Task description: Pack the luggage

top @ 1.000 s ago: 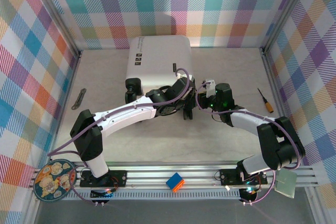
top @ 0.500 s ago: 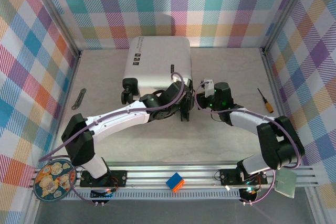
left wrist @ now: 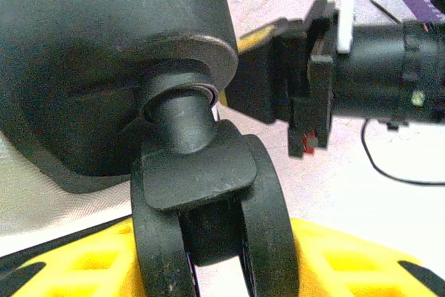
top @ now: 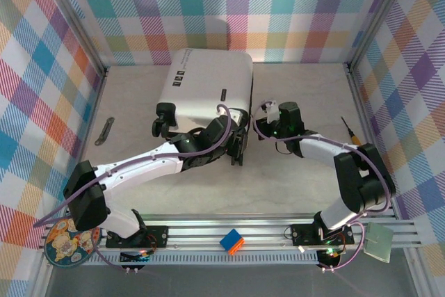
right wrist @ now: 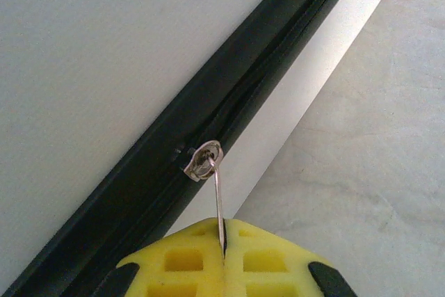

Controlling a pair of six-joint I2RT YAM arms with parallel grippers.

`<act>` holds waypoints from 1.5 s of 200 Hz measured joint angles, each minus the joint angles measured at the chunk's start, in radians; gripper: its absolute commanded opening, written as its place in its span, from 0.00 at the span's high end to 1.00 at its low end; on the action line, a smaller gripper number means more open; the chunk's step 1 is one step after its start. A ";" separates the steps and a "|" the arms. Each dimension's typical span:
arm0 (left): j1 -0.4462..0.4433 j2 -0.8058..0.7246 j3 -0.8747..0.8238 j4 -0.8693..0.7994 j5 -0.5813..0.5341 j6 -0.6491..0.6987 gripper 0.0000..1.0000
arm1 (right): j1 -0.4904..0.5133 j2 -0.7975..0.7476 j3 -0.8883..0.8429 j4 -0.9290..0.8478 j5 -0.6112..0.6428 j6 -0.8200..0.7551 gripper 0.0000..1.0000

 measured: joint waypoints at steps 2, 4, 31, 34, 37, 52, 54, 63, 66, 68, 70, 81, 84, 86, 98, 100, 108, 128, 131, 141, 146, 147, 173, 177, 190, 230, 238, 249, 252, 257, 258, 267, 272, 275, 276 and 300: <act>-0.002 -0.003 -0.002 0.000 0.000 0.000 0.55 | -0.001 0.005 0.006 -0.002 0.002 0.002 1.00; -0.002 -0.006 -0.005 0.000 0.000 0.000 0.55 | -0.002 0.009 0.011 -0.004 0.003 0.002 1.00; -0.021 -0.041 -0.040 0.000 -0.001 -0.001 0.56 | -0.024 0.058 0.076 -0.035 0.015 0.015 1.00; -0.024 -0.045 -0.043 -0.001 -0.001 -0.001 0.56 | -0.028 0.065 0.085 -0.039 0.017 0.017 1.00; -0.027 -0.049 -0.047 -0.002 -0.001 -0.001 0.56 | -0.031 0.072 0.094 -0.041 0.018 0.017 1.00; -0.043 -0.073 -0.066 -0.009 -0.002 -0.002 0.56 | -0.055 0.109 0.146 -0.065 0.021 0.025 1.00; -0.046 -0.077 -0.069 -0.011 -0.002 -0.003 0.56 | -0.058 0.114 0.151 -0.068 0.021 0.026 1.00; -0.054 -0.094 -0.082 -0.014 -0.001 -0.006 0.56 | -0.077 0.139 0.185 -0.085 0.020 0.034 1.00; -0.058 -0.100 -0.087 -0.014 -0.001 -0.008 0.56 | -0.083 0.146 0.196 -0.091 0.021 0.037 1.00; -0.060 -0.105 -0.092 -0.015 -0.001 -0.009 0.56 | -0.089 0.154 0.205 -0.095 0.021 0.039 1.00; -0.060 -0.108 -0.095 -0.014 0.000 -0.010 0.56 | -0.093 0.160 0.214 -0.100 0.021 0.040 1.00; -0.069 -0.134 -0.119 -0.014 0.006 -0.018 0.56 | -0.117 0.190 0.255 -0.118 0.021 0.051 1.00; -0.071 -0.141 -0.125 -0.014 0.007 -0.021 0.56 | -0.124 0.198 0.265 -0.124 0.021 0.054 1.00; -0.072 -0.146 -0.129 -0.014 0.008 -0.021 0.56 | -0.128 0.203 0.272 -0.127 0.021 0.056 1.00; -0.079 -0.177 -0.154 -0.014 0.017 -0.028 0.56 | -0.156 0.230 0.311 -0.152 0.021 0.073 1.00; -0.079 -0.183 -0.159 -0.015 0.018 -0.029 0.56 | -0.162 0.234 0.317 -0.154 0.021 0.075 1.00; -0.084 -0.202 -0.173 -0.017 0.021 -0.031 0.55 | -0.181 0.248 0.334 -0.161 0.021 0.086 1.00; -0.086 -0.233 -0.192 -0.036 0.020 -0.031 0.50 | -0.219 0.256 0.347 -0.177 0.020 0.105 1.00; -0.086 -0.236 -0.192 -0.041 0.018 -0.032 0.49 | -0.225 0.256 0.347 -0.179 0.021 0.108 1.00; -0.087 -0.243 -0.193 -0.067 0.010 -0.033 0.45 | -0.235 0.256 0.347 -0.179 0.023 0.112 1.00; -0.087 -0.246 -0.195 -0.077 0.003 -0.035 0.42 | -0.240 0.256 0.347 -0.179 0.026 0.116 1.00; -0.087 -0.248 -0.196 -0.079 0.002 -0.034 0.42 | -0.240 0.256 0.347 -0.179 0.026 0.116 1.00; -0.072 -0.250 -0.200 -0.148 -0.044 -0.034 0.38 | -0.249 0.225 0.306 -0.162 0.050 0.126 1.00; -0.064 -0.250 -0.201 -0.159 -0.052 -0.033 0.38 | -0.250 0.213 0.292 -0.158 0.056 0.128 1.00; -0.034 -0.250 -0.206 -0.189 -0.068 -0.031 0.38 | -0.254 0.177 0.248 -0.144 0.068 0.134 1.00; 0.124 -0.250 -0.223 -0.216 -0.082 -0.018 0.38 | -0.240 0.050 0.103 -0.117 0.106 0.149 1.00; 0.156 -0.250 -0.223 -0.208 -0.081 -0.011 0.38 | -0.229 0.028 0.082 -0.117 0.121 0.149 1.00; 0.193 -0.250 -0.223 -0.199 -0.080 -0.001 0.38 | -0.206 -0.002 0.053 -0.117 0.142 0.148 1.00; 0.206 -0.250 -0.223 -0.197 -0.080 0.002 0.38 | -0.198 -0.010 0.046 -0.117 0.151 0.148 1.00; 0.221 -0.251 -0.223 -0.196 -0.077 0.007 0.38 | -0.184 -0.024 0.033 -0.117 0.162 0.148 1.00; 0.224 -0.251 -0.223 -0.196 -0.076 0.008 0.38 | -0.180 -0.027 0.029 -0.117 0.166 0.148 1.00; 0.251 -0.251 -0.222 -0.195 -0.070 0.016 0.38 | -0.153 -0.053 0.006 -0.116 0.185 0.148 1.00; 0.266 -0.251 -0.221 -0.195 -0.067 0.023 0.37 | -0.135 -0.070 -0.008 -0.116 0.200 0.148 1.00; 0.274 -0.251 -0.220 -0.195 -0.064 0.025 0.37 | -0.127 -0.079 -0.016 -0.117 0.206 0.148 1.00; 0.276 -0.251 -0.220 -0.195 -0.064 0.027 0.37 | -0.124 -0.081 -0.018 -0.117 0.208 0.148 1.00; 0.350 -0.251 -0.199 -0.195 -0.036 0.050 0.36 | -0.054 -0.151 -0.068 -0.130 0.269 0.145 1.00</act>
